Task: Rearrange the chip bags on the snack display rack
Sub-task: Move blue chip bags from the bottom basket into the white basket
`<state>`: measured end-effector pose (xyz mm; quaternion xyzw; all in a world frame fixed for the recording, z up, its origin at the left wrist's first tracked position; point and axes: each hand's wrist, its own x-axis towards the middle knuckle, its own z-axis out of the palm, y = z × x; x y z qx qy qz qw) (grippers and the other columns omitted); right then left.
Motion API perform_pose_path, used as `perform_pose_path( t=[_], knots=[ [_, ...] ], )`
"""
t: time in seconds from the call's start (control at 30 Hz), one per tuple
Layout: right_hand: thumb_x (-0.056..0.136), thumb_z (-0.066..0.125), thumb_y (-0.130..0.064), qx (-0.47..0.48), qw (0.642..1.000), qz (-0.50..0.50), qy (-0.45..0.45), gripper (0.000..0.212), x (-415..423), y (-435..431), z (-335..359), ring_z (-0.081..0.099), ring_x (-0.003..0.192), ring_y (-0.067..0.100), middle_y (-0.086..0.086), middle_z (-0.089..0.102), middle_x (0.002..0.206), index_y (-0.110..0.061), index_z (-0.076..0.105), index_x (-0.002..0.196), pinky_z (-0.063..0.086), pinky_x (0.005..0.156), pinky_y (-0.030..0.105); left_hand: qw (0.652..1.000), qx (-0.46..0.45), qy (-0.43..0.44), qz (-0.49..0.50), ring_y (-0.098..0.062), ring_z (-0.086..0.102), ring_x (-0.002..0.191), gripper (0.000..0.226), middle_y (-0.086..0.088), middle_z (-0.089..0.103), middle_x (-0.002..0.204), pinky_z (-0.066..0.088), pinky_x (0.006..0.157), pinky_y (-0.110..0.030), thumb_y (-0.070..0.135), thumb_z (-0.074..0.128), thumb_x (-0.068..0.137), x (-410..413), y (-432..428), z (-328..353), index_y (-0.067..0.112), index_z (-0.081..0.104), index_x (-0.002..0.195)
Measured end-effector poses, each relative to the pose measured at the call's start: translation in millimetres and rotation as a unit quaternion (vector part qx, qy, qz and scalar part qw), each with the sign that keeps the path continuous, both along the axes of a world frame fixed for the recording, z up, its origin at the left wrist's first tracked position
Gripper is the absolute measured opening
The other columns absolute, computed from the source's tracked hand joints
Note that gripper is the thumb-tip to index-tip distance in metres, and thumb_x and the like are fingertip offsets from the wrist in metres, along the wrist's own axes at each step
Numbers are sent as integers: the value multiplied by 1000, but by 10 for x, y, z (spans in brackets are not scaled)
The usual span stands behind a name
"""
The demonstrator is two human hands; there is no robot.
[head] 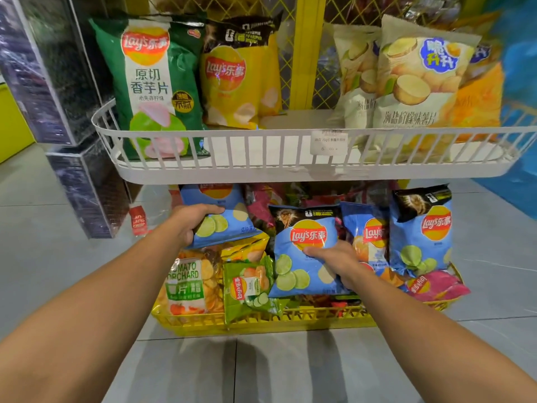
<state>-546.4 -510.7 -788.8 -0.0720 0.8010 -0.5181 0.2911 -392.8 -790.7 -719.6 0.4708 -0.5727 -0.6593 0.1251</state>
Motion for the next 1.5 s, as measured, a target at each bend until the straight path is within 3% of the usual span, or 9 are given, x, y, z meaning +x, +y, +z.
perform_pose_path(
  t=[0.17, 0.3, 0.43, 0.63, 0.73, 0.83, 0.93, 1.17, 1.5],
  knots=[
    [65, 91, -34, -30, 999, -13, -14, 53, -30, 58, 14, 71, 82, 22, 8, 75, 97, -9, 69, 106, 55, 61, 32, 999, 13, 14, -44, -28, 69, 65, 14, -7, 75, 61, 57, 84, -45, 12, 77, 83, 91, 162, 7, 7, 70, 93],
    [68, 91, -27, -61, 998, -4, -22, 49, 1, 122, 103, 69, 84, 21, 9, 75, 101, -11, 69, 108, 52, 62, 29, 997, 22, 22, -64, -24, 75, 66, 33, -10, 79, 82, 58, 58, -31, 12, 82, 77, 221, 331, -17, 5, 71, 107],
    [71, 88, -14, -96, 995, 13, -29, 32, 98, 285, 311, 69, 80, 16, 0, 74, 88, -17, 68, 96, 53, 59, 25, 996, 27, 36, -79, -38, 75, 88, 79, -20, 77, 101, 60, 75, -45, 14, 97, 41, 430, 524, -4, 2, 70, 114],
    [64, 92, -15, -116, 993, 17, -7, 40, 178, 653, 642, 73, 84, 24, 4, 78, 88, -15, 72, 98, 59, 68, 34, 993, 2, 78, -89, -40, 75, 88, 67, -19, 78, 99, 58, 85, -56, 3, 95, 47, 703, 976, 186, 3, 71, 110],
    [64, 92, -15, -134, 991, 17, -2, 41, 242, 828, 831, 74, 87, 28, 7, 79, 92, -15, 73, 100, 61, 79, 45, 991, 23, 93, -89, -41, 74, 91, 91, -20, 77, 103, 57, 86, -57, 20, 102, 30, 865, 1160, 263, 4, 69, 115],
    [66, 90, -9, -153, 988, 17, 5, 40, 342, 988, 1041, 76, 79, 24, 4, 79, 85, -16, 71, 101, 62, 70, 40, 991, -15, 108, -82, -39, 75, 92, 110, -16, 78, 103, 57, 86, -56, 31, 102, 14, 1014, 1350, 349, 9, 67, 116],
    [68, 87, -5, -170, 985, 29, -1, 38, 450, 1128, 1272, 76, 75, 21, 3, 80, 83, -16, 71, 101, 60, 67, 36, 986, -41, 136, -88, -39, 75, 89, 115, -16, 78, 100, 58, 83, -56, 30, 101, 6, 1134, 1488, 504, 13, 65, 114],
    [54, 93, -10, -225, 970, 78, 39, 53, 557, 1124, 2016, 76, 75, 23, 7, 79, 85, -15, 71, 101, 58, 61, 34, 957, -98, 254, -99, -34, 77, 79, 115, -19, 78, 98, 61, 57, -35, 32, 100, 6, 1135, 1473, 1254, 7, 66, 112],
    [55, 93, -19, -250, 958, 88, 107, 39, 126, 480, 3044, 74, 90, 36, 13, 79, 93, -12, 77, 90, 59, 85, 52, 935, -177, 286, -108, -37, 74, 93, 98, -14, 77, 107, 61, 66, -38, 31, 100, 24, 661, 870, 2116, 10, 69, 115]
  ],
)
